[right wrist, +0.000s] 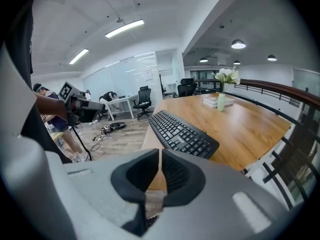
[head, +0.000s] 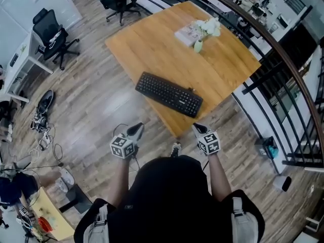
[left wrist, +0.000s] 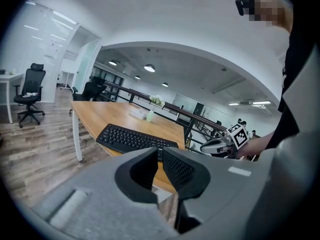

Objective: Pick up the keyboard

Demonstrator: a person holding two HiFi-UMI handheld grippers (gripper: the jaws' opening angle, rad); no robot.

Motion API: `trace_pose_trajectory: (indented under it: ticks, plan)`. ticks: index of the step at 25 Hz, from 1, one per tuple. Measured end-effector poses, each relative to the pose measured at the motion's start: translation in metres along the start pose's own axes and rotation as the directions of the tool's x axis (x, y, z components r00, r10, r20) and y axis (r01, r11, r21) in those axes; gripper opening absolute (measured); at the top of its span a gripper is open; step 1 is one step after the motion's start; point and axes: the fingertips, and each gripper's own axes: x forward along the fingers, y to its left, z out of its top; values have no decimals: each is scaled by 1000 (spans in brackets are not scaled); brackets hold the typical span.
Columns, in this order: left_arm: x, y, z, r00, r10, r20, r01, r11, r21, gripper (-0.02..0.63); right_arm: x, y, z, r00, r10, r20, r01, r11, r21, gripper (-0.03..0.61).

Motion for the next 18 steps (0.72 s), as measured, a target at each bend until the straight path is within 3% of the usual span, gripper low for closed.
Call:
trace_pose_trajectory:
  ticks: [18]
  plan:
    - [36,-5,6,997,82,-8,-83,996,-27,38,12,-55,-2,998,54,-11,-54,998,13,20]
